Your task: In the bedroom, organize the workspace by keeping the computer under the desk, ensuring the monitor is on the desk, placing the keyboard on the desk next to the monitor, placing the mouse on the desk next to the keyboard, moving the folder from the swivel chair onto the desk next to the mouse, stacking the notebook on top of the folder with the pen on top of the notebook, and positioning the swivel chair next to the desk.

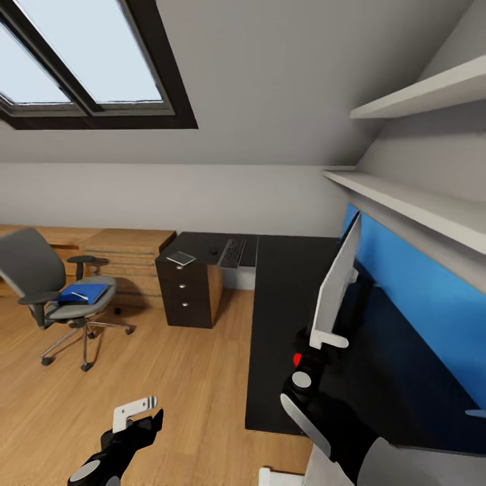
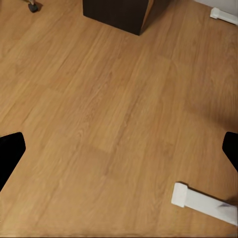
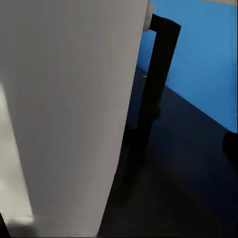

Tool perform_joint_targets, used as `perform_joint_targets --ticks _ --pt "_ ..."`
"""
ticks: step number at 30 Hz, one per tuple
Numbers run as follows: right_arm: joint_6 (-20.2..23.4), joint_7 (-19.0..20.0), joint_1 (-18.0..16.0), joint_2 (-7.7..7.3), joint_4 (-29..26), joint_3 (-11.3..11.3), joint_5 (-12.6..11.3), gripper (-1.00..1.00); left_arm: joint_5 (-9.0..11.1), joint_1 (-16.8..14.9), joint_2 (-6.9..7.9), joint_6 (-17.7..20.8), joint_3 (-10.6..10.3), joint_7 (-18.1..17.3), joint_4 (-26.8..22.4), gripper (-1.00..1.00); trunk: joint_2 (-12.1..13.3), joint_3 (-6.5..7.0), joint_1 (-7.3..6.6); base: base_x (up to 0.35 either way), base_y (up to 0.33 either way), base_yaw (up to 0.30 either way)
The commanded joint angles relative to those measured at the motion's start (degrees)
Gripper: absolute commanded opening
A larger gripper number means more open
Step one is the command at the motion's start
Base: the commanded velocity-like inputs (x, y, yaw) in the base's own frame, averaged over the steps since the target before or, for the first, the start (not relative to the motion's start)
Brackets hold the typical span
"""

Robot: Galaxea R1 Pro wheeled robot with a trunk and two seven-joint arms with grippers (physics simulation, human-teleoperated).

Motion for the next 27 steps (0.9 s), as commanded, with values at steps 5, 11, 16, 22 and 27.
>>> perform_joint_targets --ticks 5,11,16,22,27 --pt "-0.12 -0.31 -0.09 -0.08 -0.07 0.2 -0.43 1.0 0.61 0.01 0.05 0.18 -0.06 0.52 -0.11 1.0 -0.07 -0.08 -0.01 -0.28 -0.179 0.0" --pt "-0.12 -0.31 -0.09 -0.08 0.56 0.23 -0.43 1.0 0.55 -0.01 0.07 0.17 -0.06 0.52 -0.11 1.0 -0.07 -0.08 -0.01 -0.158 -0.289 0.0" --pt "-0.12 -0.31 -0.09 -0.08 0.64 0.18 -0.43 1.0 0.52 0.0 0.0 0.17 -0.06 0.52 -0.11 1.0 -0.07 -0.08 -0.01 -0.015 -0.264 0.0" --pt "-0.15 -0.31 -0.09 -0.08 0.65 0.18 -0.43 1.0 0.52 0.0 -0.01 0.17 -0.06 0.52 -0.11 1.0 -0.07 -0.08 -0.01 -0.002 -0.045 0.0" --pt "-0.21 -0.31 -0.09 -0.08 0.65 0.28 -0.31 1.0 0.52 0.01 -0.02 0.17 -0.06 0.52 -0.11 1.0 -0.07 -0.08 -0.01 -0.001 -0.003 0.0"
